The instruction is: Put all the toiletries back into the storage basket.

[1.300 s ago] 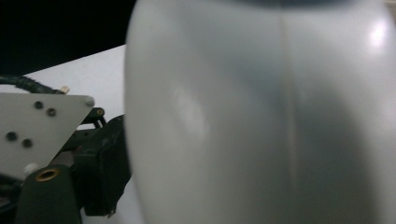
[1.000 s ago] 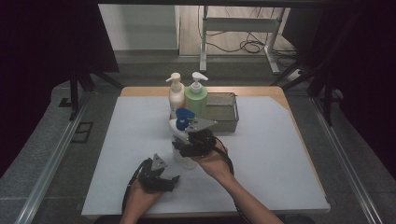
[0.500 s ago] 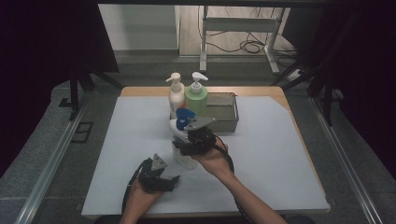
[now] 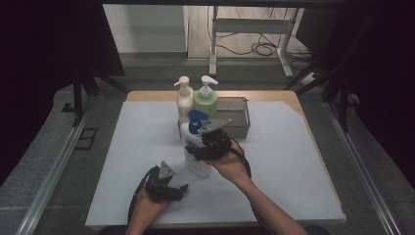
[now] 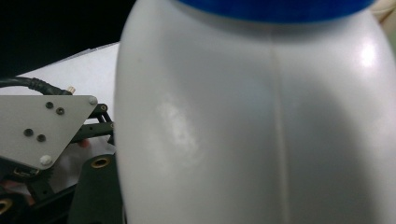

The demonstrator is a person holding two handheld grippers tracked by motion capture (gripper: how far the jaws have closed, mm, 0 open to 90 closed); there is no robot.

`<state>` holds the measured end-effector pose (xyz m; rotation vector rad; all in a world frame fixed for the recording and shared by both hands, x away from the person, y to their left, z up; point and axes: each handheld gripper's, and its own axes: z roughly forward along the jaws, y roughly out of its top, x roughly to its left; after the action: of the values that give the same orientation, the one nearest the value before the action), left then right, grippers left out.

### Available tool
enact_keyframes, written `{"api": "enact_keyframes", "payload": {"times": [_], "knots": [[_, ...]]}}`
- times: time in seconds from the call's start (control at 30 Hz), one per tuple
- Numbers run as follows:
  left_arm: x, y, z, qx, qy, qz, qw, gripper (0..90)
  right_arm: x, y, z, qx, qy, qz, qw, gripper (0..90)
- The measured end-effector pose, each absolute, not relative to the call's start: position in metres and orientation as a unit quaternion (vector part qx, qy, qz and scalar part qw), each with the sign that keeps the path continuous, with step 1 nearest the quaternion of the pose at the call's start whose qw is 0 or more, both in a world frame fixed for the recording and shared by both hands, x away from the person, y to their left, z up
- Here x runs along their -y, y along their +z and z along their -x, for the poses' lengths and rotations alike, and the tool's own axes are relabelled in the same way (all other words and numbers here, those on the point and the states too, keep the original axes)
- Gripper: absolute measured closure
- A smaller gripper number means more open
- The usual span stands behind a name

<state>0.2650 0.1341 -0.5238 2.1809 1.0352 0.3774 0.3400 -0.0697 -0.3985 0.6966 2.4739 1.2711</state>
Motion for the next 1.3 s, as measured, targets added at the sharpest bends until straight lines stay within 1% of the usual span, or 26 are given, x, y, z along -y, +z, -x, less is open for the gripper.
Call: {"api": "enact_keyframes", "payload": {"times": [0.17,0.4,1.3], "knots": [[-0.134,-0.524,-0.265,-0.398,0.145,-0.839,0.342,13.3,0.077,-0.391,-0.341,-0.855,0.437,-0.240,0.144,37.5],[-0.134,-0.524,-0.265,-0.397,0.145,-0.840,0.340,13.3,0.088,-0.385,-0.345,-0.852,0.441,-0.243,0.141,37.5],[-0.134,-0.524,-0.265,-0.398,0.145,-0.839,0.341,13.3,0.130,-0.355,-0.367,-0.834,0.443,-0.279,0.175,37.8]]}}
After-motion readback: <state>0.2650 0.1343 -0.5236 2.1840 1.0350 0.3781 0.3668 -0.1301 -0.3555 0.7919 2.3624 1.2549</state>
